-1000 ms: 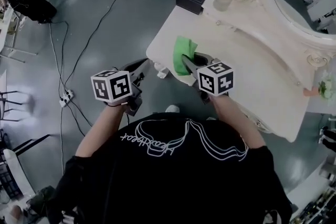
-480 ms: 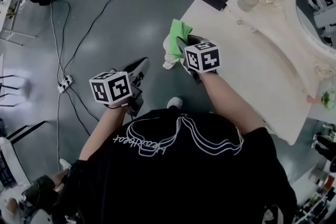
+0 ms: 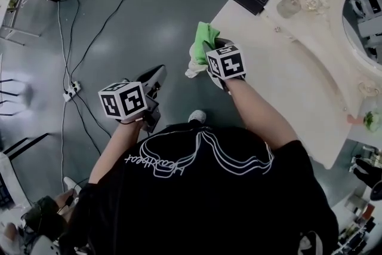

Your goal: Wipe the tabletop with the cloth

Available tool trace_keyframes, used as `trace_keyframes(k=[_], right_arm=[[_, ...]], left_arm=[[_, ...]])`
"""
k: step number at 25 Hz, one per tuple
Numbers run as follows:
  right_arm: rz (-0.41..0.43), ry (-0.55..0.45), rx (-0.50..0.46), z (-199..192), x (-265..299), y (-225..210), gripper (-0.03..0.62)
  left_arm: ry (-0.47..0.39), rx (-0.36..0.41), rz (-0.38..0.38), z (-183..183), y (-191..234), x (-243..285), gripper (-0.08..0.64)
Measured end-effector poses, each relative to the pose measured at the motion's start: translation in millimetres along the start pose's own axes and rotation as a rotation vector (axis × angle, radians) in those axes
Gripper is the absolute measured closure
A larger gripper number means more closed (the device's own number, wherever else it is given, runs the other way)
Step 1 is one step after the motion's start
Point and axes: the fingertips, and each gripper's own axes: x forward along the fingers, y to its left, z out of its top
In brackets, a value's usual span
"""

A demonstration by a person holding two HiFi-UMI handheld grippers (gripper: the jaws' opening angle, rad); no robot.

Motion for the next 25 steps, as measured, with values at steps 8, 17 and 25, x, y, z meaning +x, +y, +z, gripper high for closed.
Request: trace_keyframes(k=[8, 17, 25], right_arm=[[-0.005, 0.044, -0.044, -3.4, 3.6, -3.3, 0.534], [-0.027, 0.062, -0.155, -4.2, 2.9, 0.5, 0.537], [-0.005, 0.072, -0.135, -5.3, 2.8, -0.8, 0.537]], left_arm=[[-0.005, 0.024, -0.002, 2.8, -3.4, -1.5, 0.557], [-0.001, 0.032, 0.002, -3.4, -7.4, -3.2, 0.556], [-0.004, 0.042, 0.010, -0.4, -10.0, -6.5, 0.555]])
